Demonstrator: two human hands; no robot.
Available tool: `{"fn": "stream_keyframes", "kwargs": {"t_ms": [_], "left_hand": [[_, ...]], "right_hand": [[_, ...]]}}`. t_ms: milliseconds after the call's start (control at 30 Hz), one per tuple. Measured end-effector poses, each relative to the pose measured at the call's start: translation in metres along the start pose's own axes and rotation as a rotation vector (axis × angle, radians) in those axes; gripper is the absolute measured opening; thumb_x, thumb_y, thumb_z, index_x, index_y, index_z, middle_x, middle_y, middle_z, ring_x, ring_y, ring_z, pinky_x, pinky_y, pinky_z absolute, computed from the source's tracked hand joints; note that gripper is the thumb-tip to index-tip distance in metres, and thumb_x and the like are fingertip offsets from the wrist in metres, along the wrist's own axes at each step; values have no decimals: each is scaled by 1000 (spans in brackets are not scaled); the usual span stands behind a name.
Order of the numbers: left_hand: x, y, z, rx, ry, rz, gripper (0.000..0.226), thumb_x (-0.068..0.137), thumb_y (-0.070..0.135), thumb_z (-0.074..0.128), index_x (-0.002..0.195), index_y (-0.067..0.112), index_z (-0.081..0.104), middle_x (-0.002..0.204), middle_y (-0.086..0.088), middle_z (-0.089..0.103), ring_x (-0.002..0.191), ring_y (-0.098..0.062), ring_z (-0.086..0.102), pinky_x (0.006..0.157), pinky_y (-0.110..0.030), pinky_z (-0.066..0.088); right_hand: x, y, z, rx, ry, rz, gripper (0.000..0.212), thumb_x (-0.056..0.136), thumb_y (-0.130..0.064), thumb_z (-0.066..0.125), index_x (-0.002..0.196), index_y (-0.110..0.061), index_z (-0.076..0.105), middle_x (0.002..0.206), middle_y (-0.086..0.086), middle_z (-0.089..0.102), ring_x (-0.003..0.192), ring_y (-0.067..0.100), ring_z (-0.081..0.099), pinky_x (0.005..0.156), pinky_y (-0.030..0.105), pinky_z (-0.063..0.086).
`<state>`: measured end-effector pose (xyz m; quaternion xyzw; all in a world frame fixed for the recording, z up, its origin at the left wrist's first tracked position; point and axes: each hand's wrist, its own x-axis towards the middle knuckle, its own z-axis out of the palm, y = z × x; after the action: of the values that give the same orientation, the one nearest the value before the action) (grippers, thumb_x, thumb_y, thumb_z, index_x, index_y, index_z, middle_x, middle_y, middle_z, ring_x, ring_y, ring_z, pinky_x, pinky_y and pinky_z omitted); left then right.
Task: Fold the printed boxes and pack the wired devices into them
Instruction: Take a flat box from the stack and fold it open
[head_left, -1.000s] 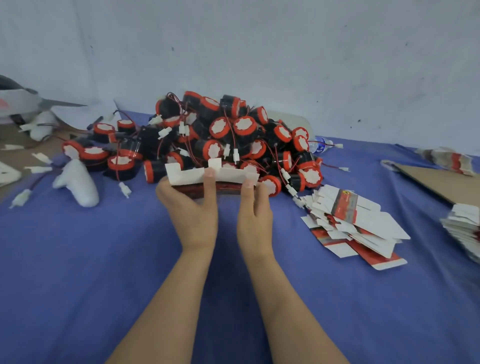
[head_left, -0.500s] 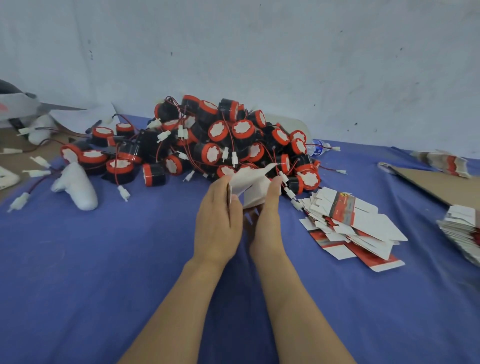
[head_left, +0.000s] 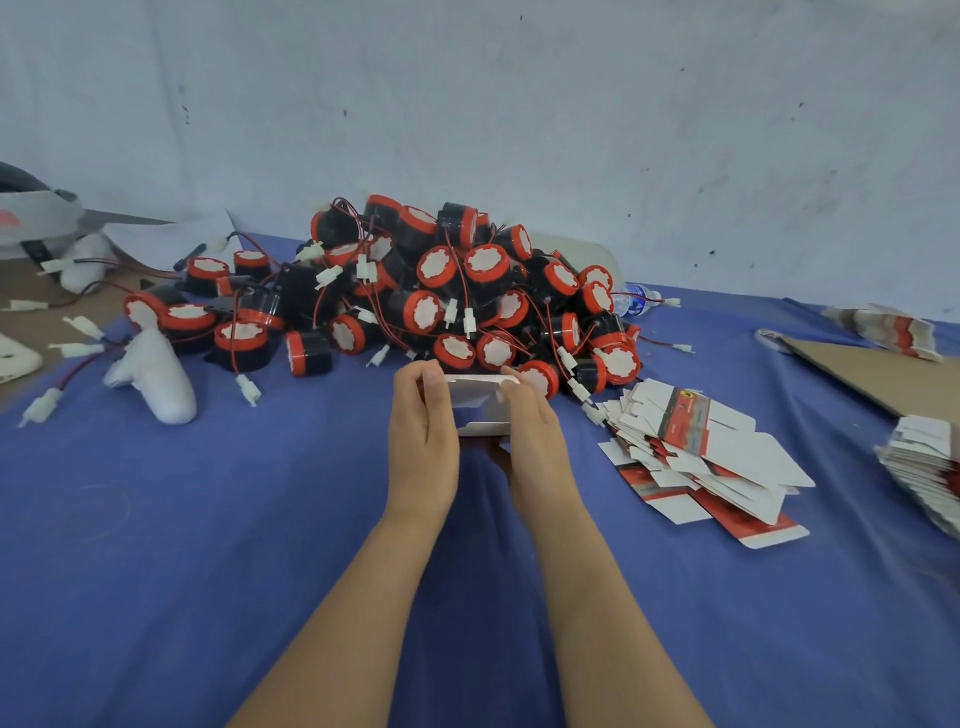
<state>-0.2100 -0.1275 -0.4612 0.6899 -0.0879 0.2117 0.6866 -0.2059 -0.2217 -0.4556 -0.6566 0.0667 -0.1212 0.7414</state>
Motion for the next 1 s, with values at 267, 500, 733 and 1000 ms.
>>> {"fn": "stream_keyframes", "kwargs": {"t_ms": [267, 500, 733, 1000], "left_hand": [[3, -4, 2, -45, -37, -139, 44, 100, 25, 48, 141, 24, 35, 127, 19, 42, 111, 8, 43, 75, 10, 30], [7, -3, -4, -215, -92, -246, 35, 97, 15, 53, 117, 43, 49, 112, 22, 55, 99, 7, 56, 67, -2, 45], [12, -3, -10, -183, -26, -257, 47, 99, 4, 38, 125, 40, 51, 125, 8, 54, 111, -8, 53, 87, -21, 50], [10, 4, -10, -123, -259, -200, 62, 96, 0, 36, 123, 56, 39, 142, 10, 43, 124, -7, 46, 91, -14, 46]], "right_hand": [[-2, 3, 2, 100, 55, 87, 35, 86, -65, 46, 94, -34, 62, 117, -1, 65, 113, 18, 58, 104, 44, 45], [0, 2, -7, 196, 42, 76, 51, 89, -70, 34, 93, -34, 71, 94, -5, 75, 100, 15, 65, 96, 38, 50], [-1, 0, -16, 168, -282, 107, 23, 100, -25, 48, 116, -33, 62, 110, -9, 71, 99, 5, 67, 79, 19, 53], [-2, -6, -31, 113, -170, 78, 39, 91, -38, 61, 123, -15, 61, 117, 13, 67, 106, 27, 66, 91, 43, 55]]}}
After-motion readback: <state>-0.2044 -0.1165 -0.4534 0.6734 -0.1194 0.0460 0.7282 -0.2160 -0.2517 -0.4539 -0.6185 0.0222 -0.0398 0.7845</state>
